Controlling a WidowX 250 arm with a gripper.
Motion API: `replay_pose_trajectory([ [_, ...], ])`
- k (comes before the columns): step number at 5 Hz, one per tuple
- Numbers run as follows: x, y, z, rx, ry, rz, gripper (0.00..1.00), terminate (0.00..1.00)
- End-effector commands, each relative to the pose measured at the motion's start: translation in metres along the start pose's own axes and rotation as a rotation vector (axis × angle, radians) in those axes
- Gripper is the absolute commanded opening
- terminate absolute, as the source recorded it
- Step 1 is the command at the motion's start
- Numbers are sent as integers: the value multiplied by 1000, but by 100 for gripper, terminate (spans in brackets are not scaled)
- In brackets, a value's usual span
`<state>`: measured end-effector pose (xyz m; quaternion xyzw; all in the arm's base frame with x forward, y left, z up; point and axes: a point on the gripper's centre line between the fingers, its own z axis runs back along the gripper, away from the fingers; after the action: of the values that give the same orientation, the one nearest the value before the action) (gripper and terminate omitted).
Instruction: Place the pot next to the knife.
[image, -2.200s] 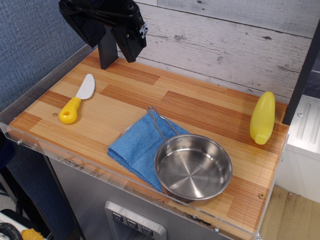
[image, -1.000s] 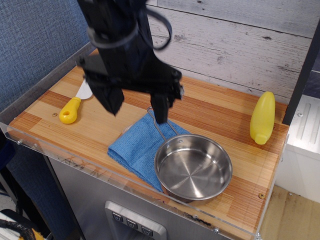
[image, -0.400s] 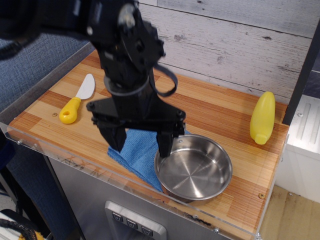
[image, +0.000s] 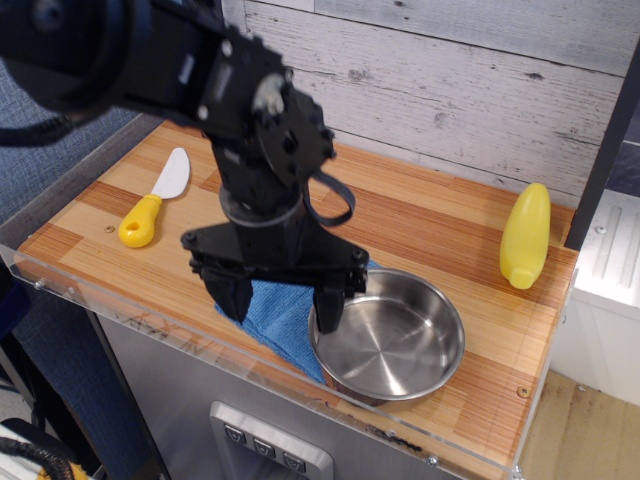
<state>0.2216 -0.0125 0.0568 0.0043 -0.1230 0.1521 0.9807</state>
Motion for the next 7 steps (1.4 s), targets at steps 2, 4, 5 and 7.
replay_pose_trajectory([
  [2, 6, -22, -21, 0, -7, 14, 100, 0],
  [4, 6, -34, -35, 8, -3, -35, 0, 0],
  [5, 5, -35, -36, 16, -9, -48, 0, 0],
  [7, 5, -30, -28, 17, -31, -62, 0, 0],
])
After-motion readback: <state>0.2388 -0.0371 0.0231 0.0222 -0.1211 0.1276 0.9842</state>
